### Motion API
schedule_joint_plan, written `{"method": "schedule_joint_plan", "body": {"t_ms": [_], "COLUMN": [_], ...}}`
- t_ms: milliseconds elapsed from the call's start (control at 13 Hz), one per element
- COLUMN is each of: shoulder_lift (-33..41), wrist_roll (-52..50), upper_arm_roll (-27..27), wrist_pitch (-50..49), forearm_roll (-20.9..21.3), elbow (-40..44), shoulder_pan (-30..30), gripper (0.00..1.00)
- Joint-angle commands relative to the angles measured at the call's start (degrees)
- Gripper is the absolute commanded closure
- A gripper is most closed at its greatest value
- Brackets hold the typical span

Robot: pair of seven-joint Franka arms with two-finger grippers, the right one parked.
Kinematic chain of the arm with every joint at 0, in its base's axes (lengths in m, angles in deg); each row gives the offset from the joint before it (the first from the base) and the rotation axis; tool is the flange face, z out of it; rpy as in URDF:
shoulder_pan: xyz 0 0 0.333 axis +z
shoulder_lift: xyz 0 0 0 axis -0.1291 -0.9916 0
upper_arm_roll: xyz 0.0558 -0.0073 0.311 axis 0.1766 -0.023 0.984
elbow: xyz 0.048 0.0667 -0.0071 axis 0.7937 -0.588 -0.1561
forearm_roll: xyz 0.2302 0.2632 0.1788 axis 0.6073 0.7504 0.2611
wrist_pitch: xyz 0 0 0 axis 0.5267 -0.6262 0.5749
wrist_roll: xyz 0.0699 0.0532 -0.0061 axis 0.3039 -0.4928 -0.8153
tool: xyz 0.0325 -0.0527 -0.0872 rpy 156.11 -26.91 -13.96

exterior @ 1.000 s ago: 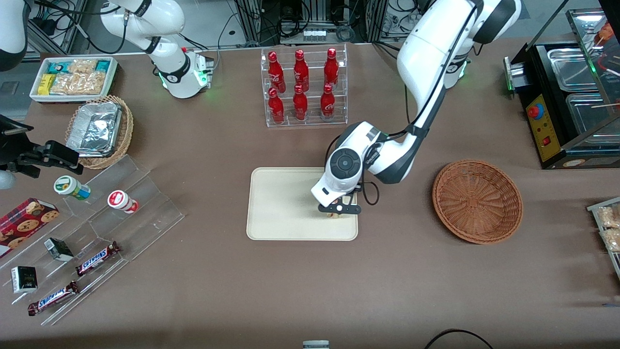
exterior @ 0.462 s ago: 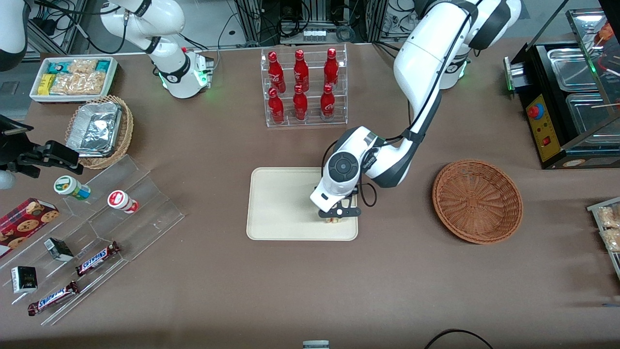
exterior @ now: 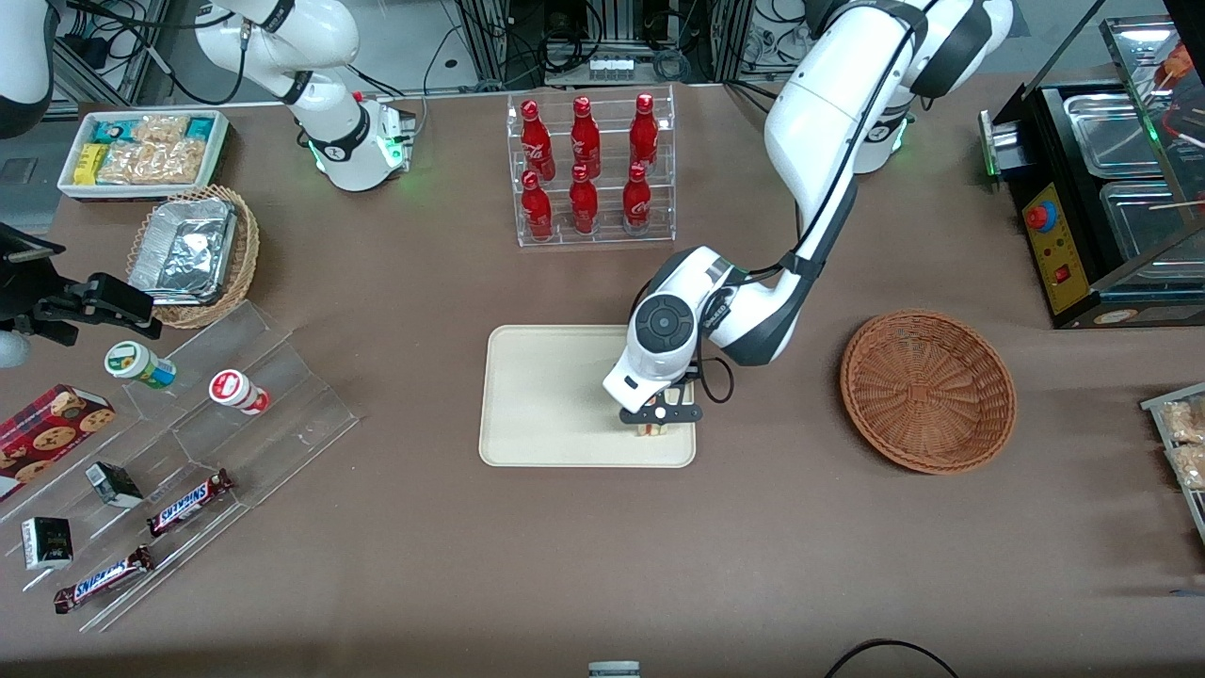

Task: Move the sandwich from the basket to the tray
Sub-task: 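Carry the sandwich with the left gripper over to the cream tray, then lower the sandwich onto the tray and open the left gripper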

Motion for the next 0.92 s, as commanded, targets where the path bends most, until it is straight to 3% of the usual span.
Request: {"method": "schedule_joint_plan", "body": {"t_ms": [0,231,308,538,846], "shoulder_lift": [-1.81,-0.85,0.64,6.52,16.27], "wrist_roll": [-1.5,-1.67,-1.67,-1.24,2.25], "upper_arm_roll": [0.54,0.71,0.71,1.58,4.74], "wrist_pitch": [0.69,0.0,-1.31,-9.03,-18.44], "forearm_roll": [1.24,1.41,1.41,1.15,1.68], "elbow": [2.34,2.34,2.34,2.52,0.15], "shoulder_pan": [-0.69,-0.51,-0.16,0.98,7.2], "gripper": [0.52,0.19,0.13,0.01,0.0]}}
